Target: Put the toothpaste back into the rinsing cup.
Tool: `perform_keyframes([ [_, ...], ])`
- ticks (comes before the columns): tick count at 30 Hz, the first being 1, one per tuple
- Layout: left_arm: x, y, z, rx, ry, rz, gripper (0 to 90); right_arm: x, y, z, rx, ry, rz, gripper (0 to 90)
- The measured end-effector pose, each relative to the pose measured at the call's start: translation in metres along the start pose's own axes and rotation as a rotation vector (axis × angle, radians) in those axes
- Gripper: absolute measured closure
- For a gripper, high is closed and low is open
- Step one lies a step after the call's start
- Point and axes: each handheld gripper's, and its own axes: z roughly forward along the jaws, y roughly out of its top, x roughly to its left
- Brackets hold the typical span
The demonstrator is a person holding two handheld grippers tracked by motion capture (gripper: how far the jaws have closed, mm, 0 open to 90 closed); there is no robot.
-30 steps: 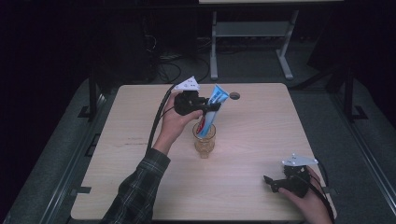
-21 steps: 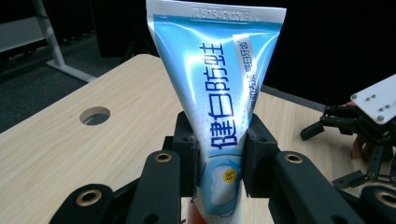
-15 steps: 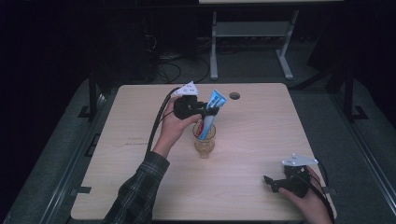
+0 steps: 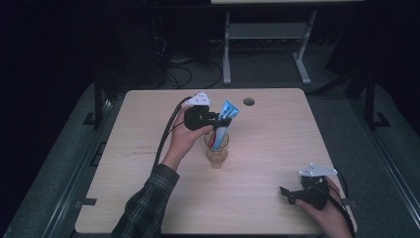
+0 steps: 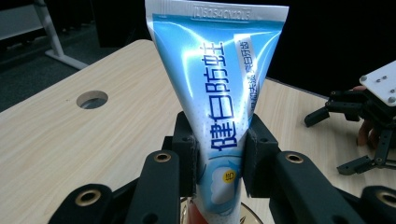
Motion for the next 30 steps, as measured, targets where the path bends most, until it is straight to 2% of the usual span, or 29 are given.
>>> perform_keyframes([
  [9,-0.001,-0.007,0.002,0.012,0.006,-0.008,69.9,0.000,0.000,0.000,0.000,0.000,0.000,1.8],
  [27,-0.002,-0.012,0.007,0.056,0.027,0.008,68.6,0.000,0.000,0.000,0.000,0.000,0.000,1.8],
  [30,-0.002,-0.013,0.007,0.046,0.026,0.002,67.9,0.000,0.000,0.000,0.001,0.001,0.000,1.8],
])
